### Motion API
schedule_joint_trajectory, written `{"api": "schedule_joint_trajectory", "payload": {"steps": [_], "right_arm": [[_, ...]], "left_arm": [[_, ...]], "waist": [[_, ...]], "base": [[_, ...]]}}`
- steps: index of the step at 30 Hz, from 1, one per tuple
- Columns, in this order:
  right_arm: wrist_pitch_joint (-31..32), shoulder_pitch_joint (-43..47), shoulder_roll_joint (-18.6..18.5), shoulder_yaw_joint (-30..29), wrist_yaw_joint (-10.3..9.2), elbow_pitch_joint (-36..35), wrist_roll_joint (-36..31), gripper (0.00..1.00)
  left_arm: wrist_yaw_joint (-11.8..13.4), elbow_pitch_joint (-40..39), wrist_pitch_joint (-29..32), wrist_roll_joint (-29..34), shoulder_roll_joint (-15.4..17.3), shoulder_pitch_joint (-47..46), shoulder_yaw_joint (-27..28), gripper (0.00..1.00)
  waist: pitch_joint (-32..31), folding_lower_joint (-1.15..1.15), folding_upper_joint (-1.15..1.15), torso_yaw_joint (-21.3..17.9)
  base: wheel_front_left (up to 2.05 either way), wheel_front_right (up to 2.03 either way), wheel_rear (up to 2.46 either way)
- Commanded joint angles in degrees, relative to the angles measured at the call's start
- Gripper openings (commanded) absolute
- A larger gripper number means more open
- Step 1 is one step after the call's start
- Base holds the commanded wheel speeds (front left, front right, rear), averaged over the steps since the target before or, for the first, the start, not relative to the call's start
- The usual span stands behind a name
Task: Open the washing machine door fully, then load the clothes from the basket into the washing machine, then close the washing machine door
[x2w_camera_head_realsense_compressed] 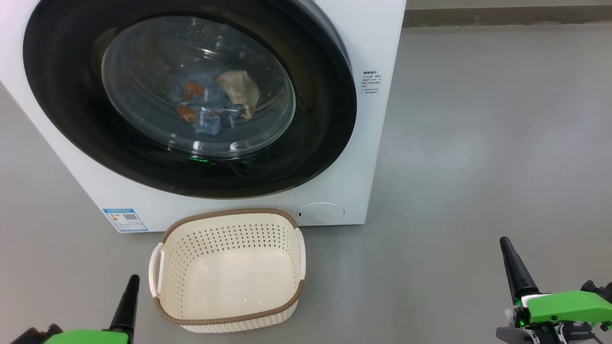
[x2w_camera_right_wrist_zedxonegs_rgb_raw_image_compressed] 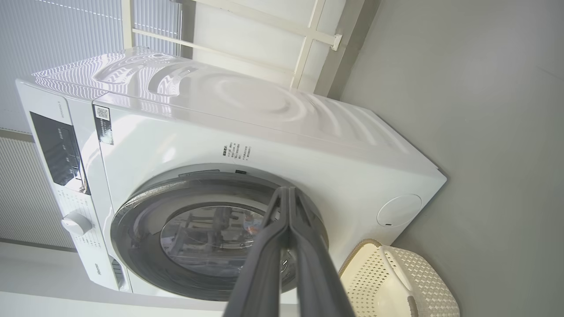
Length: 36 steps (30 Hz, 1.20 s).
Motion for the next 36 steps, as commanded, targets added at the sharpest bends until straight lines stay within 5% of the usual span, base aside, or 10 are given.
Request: {"api": "schedule_joint_trajectory", "payload": {"steps": [1, 22, 36], "right_arm": [[0.65, -0.45, -0.03, 0.67, 0.1, -1.88, 1.61, 0.0], [4.24, -0.37, 1.88, -0.75, 0.09, -3.02, 12.15, 0.0], [4.33, -0.38, 1.94, -0.82, 0.09, -3.03, 12.25, 0.0]], "left_arm": [[-0.14, -1.01, 0.41, -1.83, 0.72, -2.58, 1.82, 0.0], [-0.15, -0.58, 3.99, -14.28, 0.27, -3.73, 2.79, 0.0], [-0.15, -0.58, 4.12, -14.36, 0.19, -3.75, 2.91, 0.0]], "waist": [[-0.07, 0.0, 0.0, 0.03], [-1.19, 0.0, 0.0, 0.44], [-1.2, 0.0, 0.0, 0.45]], "base": [[0.0, 0.0, 0.0], [0.0, 0.0, 0.0], [0.0, 0.0, 0.0]]}}
